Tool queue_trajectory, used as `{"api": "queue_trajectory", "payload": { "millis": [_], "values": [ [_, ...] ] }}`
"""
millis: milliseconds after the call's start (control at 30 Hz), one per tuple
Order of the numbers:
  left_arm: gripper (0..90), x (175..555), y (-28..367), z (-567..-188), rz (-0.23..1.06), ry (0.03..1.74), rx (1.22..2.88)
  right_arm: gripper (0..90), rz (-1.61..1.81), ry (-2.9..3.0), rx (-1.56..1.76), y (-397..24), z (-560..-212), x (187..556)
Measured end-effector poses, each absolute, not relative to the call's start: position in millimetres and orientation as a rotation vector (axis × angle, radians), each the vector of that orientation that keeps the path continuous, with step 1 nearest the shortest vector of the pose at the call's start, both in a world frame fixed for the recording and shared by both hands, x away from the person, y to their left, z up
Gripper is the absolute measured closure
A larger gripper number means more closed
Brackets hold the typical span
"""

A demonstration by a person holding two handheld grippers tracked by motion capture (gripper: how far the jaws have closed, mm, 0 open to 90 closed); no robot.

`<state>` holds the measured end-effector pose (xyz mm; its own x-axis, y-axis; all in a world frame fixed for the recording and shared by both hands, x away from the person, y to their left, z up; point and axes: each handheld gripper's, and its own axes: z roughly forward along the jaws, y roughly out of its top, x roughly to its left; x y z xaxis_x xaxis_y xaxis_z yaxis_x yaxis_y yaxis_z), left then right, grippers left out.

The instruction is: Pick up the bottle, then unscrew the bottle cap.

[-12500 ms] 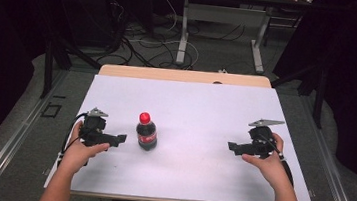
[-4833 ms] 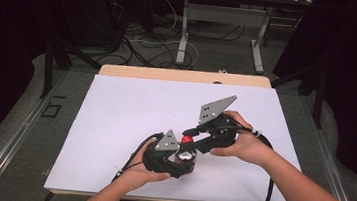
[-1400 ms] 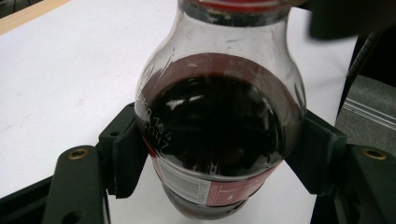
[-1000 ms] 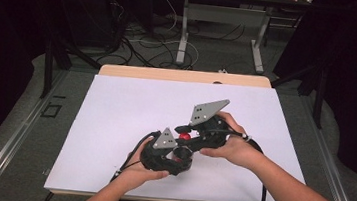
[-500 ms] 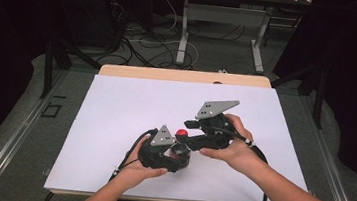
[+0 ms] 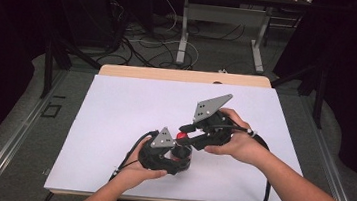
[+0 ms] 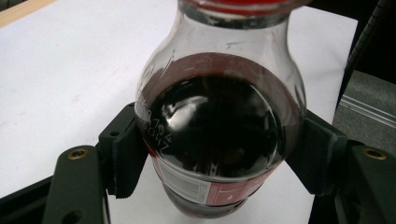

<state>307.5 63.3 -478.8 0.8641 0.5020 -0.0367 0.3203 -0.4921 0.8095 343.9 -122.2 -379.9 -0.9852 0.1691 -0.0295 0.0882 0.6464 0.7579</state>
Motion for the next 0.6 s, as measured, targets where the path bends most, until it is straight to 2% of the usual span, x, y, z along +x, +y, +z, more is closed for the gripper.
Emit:
{"api": "queue_trajectory", "payload": {
  "millis": [67, 100, 133, 200, 400, 600],
  "values": [
    [30.0, 309, 65, -478, 0.235, 0.597, 2.143, 59.6, 1.246, 2.769, 0.209, -121, -380, 346],
    [30.1, 310, 64, -480, 0.252, 0.604, 2.131, 54.2, 1.260, 2.764, 0.223, -120, -381, 346],
    [30.1, 311, 65, -480, 0.262, 0.606, 2.130, 54.2, 1.260, 2.764, 0.223, -120, -381, 346],
    [30.1, 312, 66, -479, 0.250, 0.613, 2.140, 47.3, 1.282, 2.728, 0.266, -118, -380, 342],
    [30.1, 314, 69, -478, 0.253, 0.629, 2.131, 46.9, 1.272, 2.627, 0.420, -117, -380, 331],
    [30.1, 314, 69, -478, 0.287, 0.637, 2.121, 52.5, 1.263, 2.598, 0.546, -117, -387, 330]
  ]
}}
